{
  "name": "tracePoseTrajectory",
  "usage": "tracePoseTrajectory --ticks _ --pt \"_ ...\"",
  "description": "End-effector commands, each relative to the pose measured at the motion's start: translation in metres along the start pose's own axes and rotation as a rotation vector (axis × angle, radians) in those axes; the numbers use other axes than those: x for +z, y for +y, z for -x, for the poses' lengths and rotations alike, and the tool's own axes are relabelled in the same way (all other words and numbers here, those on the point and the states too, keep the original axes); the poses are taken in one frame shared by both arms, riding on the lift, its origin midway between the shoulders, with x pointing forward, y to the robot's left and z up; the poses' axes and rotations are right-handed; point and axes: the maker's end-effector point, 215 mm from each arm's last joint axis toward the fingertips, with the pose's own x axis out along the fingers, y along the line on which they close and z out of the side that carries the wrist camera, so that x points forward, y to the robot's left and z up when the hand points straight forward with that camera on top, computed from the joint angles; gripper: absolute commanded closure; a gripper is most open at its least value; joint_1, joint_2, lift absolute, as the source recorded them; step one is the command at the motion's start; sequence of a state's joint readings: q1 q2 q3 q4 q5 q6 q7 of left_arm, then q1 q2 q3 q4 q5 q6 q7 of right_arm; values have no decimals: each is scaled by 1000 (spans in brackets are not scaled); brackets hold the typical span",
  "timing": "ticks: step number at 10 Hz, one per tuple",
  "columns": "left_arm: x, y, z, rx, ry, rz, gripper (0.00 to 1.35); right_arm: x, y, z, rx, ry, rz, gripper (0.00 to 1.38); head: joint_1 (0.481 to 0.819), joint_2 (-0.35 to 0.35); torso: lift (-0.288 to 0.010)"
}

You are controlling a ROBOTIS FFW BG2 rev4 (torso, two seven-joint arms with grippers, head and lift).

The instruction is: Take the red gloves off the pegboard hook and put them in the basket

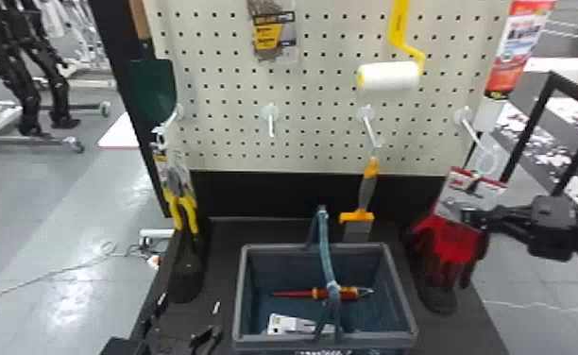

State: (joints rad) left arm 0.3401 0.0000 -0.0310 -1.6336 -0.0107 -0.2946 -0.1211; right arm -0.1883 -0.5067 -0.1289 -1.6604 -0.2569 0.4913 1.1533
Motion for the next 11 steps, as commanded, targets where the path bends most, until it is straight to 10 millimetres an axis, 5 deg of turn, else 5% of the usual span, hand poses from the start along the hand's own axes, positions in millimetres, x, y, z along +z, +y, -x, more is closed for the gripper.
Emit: tracePoseTrajectory --ticks 1,4,7,11 --pt "3 0 -2 1 -6 1 320 1 23 -26 64 -20 -17 1283 549 0 -100" --pt "3 4 -6 7 -3 0 320 -11 61 -65 172 -42 -75 1283 549 0 -100" --pt "7 -1 -8 0 -13 9 320 -46 89 -110 305 -46 -154 1283 549 0 -100" --pt "10 0 -11 4 -21 14 320 -80 101 -120 334 -39 -228 1280 549 0 -100"
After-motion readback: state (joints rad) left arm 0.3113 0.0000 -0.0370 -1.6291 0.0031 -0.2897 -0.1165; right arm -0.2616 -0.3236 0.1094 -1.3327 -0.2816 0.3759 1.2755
